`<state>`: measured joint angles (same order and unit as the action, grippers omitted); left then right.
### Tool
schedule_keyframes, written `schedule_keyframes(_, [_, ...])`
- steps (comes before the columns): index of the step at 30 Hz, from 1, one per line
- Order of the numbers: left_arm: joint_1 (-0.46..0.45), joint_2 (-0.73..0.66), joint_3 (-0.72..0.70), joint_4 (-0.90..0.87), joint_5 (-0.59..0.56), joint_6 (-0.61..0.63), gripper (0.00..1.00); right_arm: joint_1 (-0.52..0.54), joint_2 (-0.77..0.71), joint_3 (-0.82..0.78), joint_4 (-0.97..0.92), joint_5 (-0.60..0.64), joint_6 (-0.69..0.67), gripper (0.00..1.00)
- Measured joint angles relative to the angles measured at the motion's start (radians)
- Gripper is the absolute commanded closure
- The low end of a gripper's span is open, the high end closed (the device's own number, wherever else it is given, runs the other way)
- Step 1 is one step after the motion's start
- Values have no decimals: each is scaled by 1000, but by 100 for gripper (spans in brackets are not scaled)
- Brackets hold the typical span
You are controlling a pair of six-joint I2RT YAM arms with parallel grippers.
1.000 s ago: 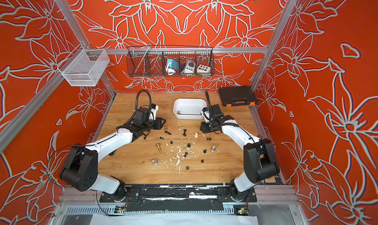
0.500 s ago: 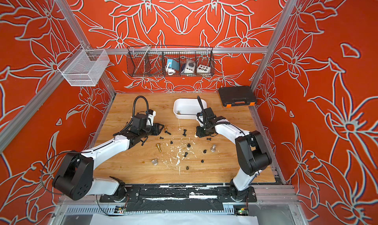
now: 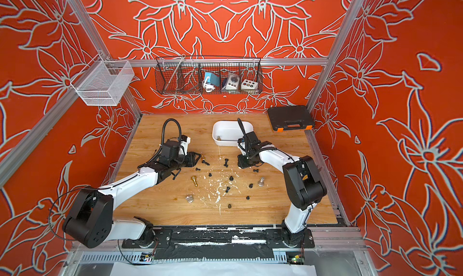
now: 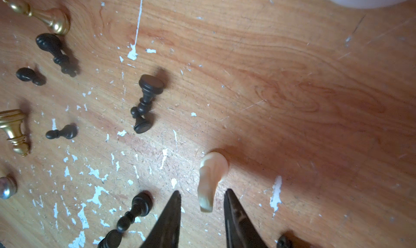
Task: Put the chess pieces into the storage box
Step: Pick up the chess piece at the center of the board.
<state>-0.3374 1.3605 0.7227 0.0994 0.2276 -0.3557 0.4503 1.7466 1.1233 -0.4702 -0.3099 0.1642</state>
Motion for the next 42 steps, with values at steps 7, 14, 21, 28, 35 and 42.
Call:
schedule_keyframes(7, [0,0,0,0,3,-5,62,4,35,21,-1,8,-7,71])
schedule_keyframes(14, [0,0,-1,0,3,-5,63,10,47,24,2,19,-9,78])
schedule_keyframes(21, [0,0,-2,0,3,-10,64,13,47,25,5,21,-8,85])
schedule_keyframes(28, [0,0,-2,-1,3,-10,65,13,48,26,13,18,-1,87])
schedule_keyframes(35, [0,0,-5,-1,3,-11,64,15,48,26,32,-10,14,88])
schedule_keyframes(42, [0,-5,-13,-2,3,-11,64,15,48,32,34,-29,26,88])
